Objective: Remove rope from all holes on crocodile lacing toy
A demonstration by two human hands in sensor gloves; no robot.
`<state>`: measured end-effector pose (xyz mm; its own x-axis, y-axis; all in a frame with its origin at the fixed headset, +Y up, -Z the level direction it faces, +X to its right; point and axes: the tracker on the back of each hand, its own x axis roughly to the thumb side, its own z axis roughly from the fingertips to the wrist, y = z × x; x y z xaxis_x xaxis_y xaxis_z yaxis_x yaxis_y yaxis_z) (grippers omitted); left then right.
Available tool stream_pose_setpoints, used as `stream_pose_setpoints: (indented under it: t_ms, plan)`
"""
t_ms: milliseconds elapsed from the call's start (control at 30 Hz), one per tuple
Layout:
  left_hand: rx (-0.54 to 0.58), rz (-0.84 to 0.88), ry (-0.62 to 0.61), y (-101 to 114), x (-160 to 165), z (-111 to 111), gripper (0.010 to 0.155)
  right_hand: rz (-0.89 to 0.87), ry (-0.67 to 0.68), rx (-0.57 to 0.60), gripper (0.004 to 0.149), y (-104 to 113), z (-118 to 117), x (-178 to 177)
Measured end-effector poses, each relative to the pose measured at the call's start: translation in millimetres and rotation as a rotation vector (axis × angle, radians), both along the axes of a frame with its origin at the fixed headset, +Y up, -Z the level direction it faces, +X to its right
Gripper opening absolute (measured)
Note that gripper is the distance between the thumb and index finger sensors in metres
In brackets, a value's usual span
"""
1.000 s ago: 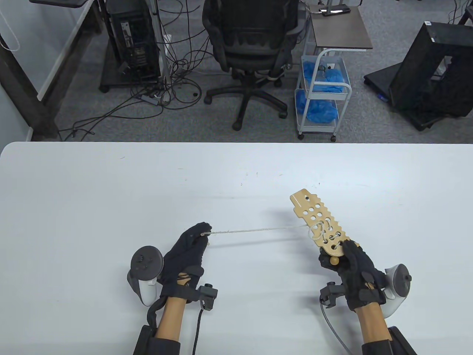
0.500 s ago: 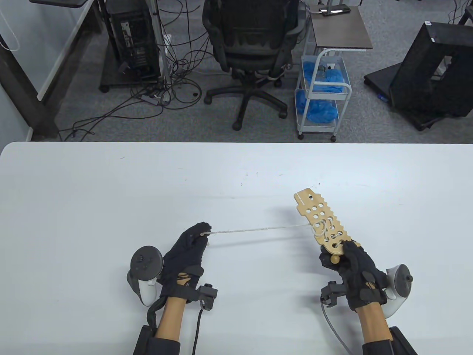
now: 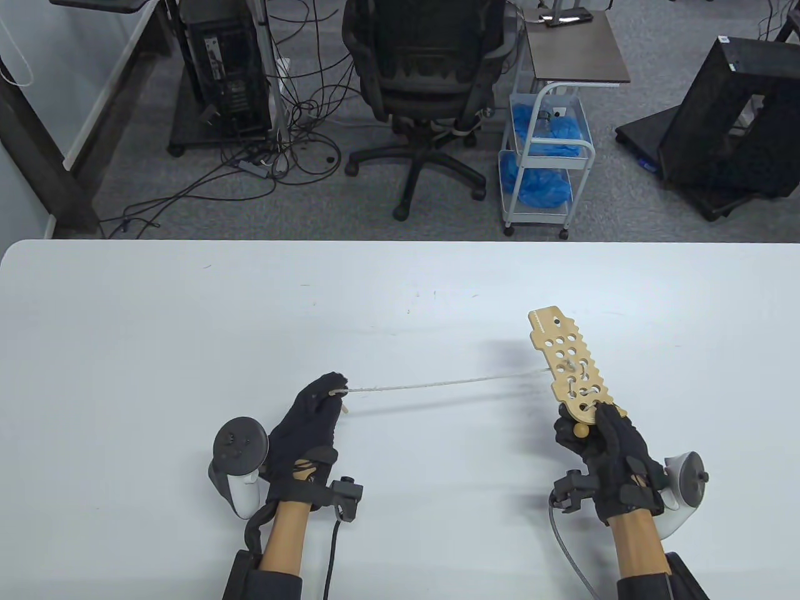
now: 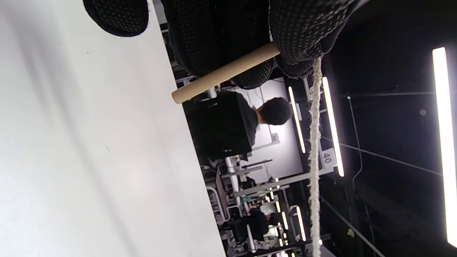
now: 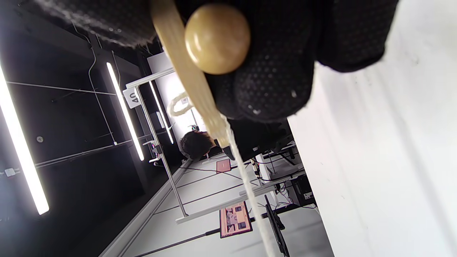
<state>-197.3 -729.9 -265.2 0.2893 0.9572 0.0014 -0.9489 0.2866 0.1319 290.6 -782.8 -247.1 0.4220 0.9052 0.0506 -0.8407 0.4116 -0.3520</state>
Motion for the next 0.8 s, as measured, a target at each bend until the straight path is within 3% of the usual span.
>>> stream_pose_setpoints:
  t_ms: [800]
  plan:
    - [-0.010,0.078,0.097,-5,-19,2,0.046,-0.106,-0.131,-0.015,0.054,-7,8,15]
